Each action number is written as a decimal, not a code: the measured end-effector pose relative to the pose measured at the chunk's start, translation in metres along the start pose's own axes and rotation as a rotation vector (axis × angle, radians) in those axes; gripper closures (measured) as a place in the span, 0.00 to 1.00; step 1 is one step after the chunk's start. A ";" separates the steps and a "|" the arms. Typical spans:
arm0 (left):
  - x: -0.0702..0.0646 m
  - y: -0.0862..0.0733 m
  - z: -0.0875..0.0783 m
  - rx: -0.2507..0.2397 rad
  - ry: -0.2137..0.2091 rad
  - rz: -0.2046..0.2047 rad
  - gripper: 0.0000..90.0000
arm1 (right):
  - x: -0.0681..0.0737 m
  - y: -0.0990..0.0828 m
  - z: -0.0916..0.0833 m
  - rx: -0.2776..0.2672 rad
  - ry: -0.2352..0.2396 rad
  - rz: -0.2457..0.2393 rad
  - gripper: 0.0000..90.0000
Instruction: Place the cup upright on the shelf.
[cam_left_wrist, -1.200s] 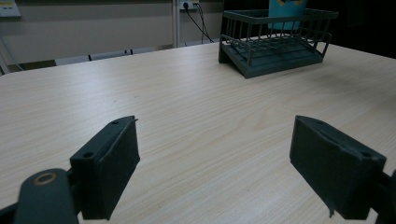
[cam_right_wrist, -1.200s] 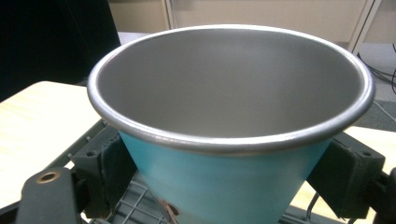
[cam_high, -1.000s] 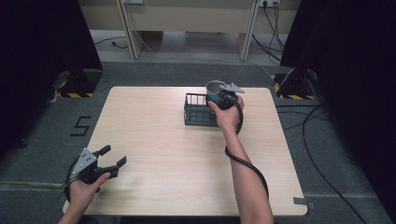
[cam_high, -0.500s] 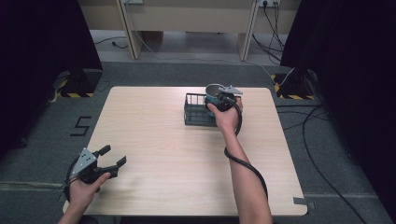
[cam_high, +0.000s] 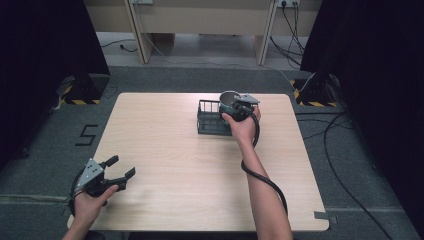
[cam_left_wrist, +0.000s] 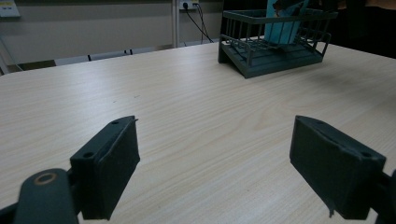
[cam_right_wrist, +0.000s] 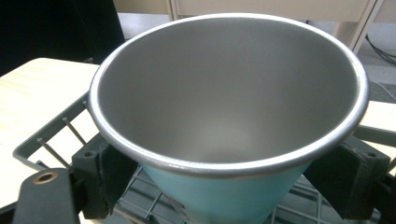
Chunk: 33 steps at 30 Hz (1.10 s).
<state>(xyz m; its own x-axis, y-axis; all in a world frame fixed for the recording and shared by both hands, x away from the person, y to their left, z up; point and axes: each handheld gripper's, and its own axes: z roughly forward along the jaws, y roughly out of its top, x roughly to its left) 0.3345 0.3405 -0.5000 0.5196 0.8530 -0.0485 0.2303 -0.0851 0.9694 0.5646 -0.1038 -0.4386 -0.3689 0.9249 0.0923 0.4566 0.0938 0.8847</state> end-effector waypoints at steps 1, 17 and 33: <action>0.000 0.000 0.000 0.000 0.000 0.001 0.17 | 0.000 0.000 -0.001 0.001 0.001 0.003 0.18; 0.000 0.000 0.000 0.000 0.002 0.000 0.17 | 0.000 -0.005 -0.017 -0.028 0.016 0.014 0.18; 0.000 0.000 0.000 0.000 0.005 0.006 0.17 | 0.001 -0.011 -0.045 -0.055 0.038 -0.006 0.18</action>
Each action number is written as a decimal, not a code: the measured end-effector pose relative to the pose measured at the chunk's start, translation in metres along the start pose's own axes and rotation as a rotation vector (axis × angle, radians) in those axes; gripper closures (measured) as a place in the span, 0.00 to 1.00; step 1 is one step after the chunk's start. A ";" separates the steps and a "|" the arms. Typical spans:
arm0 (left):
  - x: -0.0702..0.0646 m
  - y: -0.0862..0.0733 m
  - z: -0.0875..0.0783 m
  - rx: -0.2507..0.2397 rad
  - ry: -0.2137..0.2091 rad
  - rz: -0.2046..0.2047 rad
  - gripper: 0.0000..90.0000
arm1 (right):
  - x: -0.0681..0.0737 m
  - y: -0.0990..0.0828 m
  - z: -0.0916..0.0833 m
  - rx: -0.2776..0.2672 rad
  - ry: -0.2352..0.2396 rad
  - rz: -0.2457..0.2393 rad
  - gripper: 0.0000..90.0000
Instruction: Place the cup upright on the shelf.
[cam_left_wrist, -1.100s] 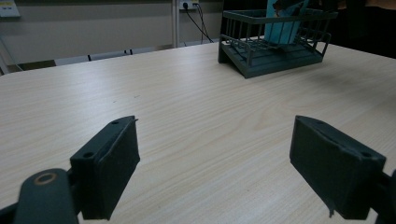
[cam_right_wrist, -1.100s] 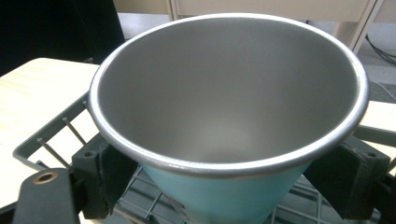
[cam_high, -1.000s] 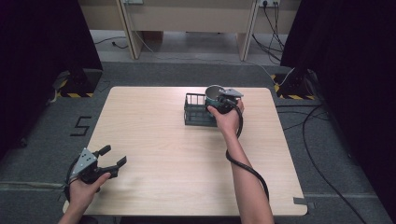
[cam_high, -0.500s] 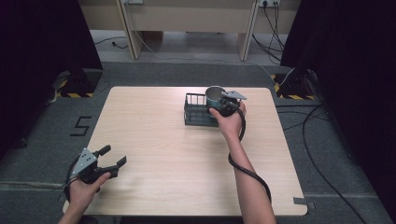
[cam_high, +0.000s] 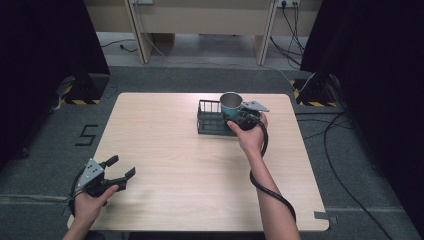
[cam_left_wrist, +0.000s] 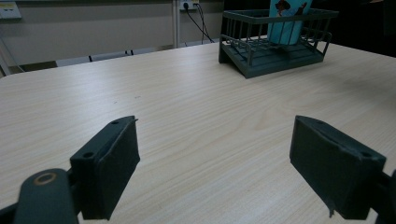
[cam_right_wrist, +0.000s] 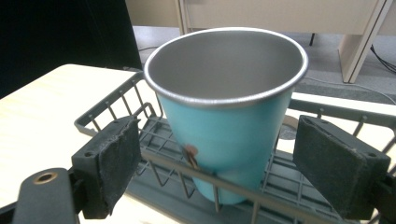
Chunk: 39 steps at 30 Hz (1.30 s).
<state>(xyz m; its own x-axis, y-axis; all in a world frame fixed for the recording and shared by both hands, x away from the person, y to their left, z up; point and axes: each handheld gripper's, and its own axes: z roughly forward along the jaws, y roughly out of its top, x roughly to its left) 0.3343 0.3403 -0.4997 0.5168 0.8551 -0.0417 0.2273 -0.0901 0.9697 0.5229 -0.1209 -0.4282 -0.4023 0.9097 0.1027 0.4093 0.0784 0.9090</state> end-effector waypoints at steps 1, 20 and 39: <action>0.000 0.000 0.000 0.001 0.000 0.000 0.17 | 0.000 -0.001 -0.002 -0.001 0.002 -0.001 0.18; 0.000 0.000 0.000 0.002 0.003 0.000 0.17 | -0.012 -0.023 -0.037 0.003 0.000 0.004 0.18; 0.000 0.000 0.000 0.007 0.005 0.001 0.17 | -0.017 -0.046 -0.065 0.028 -0.006 -0.015 0.19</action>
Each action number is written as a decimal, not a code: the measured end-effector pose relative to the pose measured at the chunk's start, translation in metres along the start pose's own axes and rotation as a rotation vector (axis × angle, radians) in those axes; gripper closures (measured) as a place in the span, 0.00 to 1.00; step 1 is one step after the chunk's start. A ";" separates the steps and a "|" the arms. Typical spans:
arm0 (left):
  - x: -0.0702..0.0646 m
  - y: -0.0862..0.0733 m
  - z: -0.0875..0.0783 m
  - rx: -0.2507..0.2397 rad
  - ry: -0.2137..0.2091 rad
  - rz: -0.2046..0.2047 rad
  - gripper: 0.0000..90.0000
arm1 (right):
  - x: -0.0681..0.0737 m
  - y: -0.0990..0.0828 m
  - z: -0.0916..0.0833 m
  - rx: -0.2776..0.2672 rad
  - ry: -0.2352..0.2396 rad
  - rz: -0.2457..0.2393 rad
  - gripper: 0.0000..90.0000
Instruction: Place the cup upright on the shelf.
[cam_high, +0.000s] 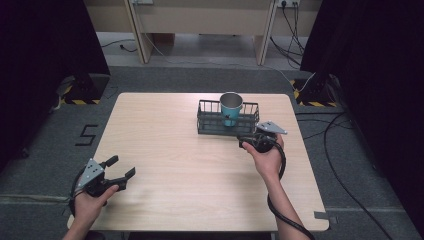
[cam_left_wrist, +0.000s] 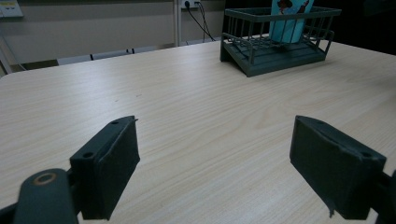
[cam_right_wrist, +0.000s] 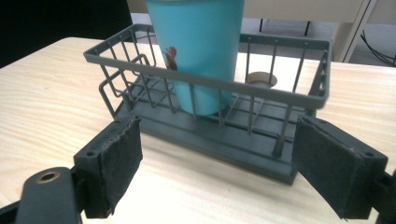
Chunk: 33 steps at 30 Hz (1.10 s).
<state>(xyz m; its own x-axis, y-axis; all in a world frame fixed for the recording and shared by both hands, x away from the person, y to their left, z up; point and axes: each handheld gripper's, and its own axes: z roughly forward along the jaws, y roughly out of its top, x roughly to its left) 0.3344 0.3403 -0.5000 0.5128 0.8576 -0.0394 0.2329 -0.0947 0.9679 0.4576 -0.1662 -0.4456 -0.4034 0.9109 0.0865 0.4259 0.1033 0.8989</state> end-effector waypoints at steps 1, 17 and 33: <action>0.000 0.000 0.000 -0.002 0.006 0.006 0.17 | 0.000 -0.001 -0.002 0.001 0.000 -0.002 0.19; 0.000 0.000 0.000 0.000 0.008 0.006 0.17 | -0.013 -0.027 -0.036 0.017 -0.029 0.000 0.20; 0.000 0.000 0.000 0.001 0.012 0.007 0.16 | -0.023 -0.064 -0.065 0.030 -0.057 0.024 0.21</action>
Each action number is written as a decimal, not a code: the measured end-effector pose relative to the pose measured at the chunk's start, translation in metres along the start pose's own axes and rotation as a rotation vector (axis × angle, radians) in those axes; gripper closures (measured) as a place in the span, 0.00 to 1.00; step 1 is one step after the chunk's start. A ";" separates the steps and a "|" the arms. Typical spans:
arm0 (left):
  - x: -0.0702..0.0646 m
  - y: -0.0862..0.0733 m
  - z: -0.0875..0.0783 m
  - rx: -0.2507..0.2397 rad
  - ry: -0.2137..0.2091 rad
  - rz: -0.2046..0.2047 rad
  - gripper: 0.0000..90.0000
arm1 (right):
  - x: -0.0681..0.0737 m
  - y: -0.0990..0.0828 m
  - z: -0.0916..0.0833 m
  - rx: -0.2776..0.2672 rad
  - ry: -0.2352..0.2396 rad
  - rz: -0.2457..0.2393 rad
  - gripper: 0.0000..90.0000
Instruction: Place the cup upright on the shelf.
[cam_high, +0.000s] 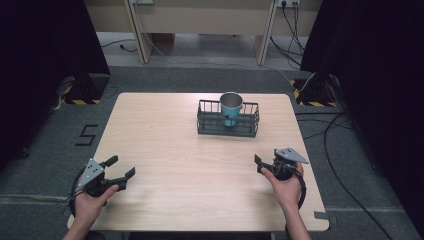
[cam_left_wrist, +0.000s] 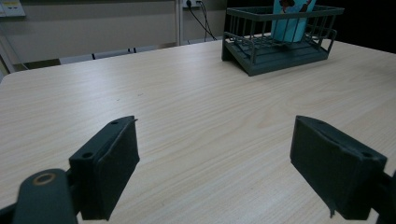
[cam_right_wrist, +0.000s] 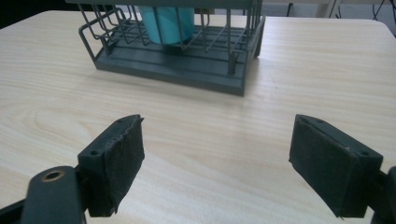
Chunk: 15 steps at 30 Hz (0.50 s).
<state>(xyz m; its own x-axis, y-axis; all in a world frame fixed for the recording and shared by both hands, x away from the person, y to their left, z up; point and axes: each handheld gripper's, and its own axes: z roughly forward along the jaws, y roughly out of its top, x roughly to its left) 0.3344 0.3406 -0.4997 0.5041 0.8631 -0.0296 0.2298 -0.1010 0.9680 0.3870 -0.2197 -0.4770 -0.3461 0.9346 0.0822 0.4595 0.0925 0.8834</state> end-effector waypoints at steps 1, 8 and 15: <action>0.000 0.000 0.000 0.001 0.001 0.001 0.16 | 0.000 0.000 0.000 0.000 0.000 0.000 0.21; 0.000 0.000 0.000 0.003 -0.005 -0.005 0.16 | -0.003 -0.012 -0.011 -0.008 -0.014 0.015 0.21; 0.000 0.000 0.000 0.001 0.002 0.000 0.16 | -0.004 -0.021 -0.020 -0.025 -0.023 0.013 0.21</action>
<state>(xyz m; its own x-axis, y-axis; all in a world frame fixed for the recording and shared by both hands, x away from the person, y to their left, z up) 0.3345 0.3406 -0.4998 0.5024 0.8641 -0.0288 0.2303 -0.1016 0.9678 0.3625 -0.2325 -0.4861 -0.3216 0.9432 0.0835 0.4435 0.0721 0.8934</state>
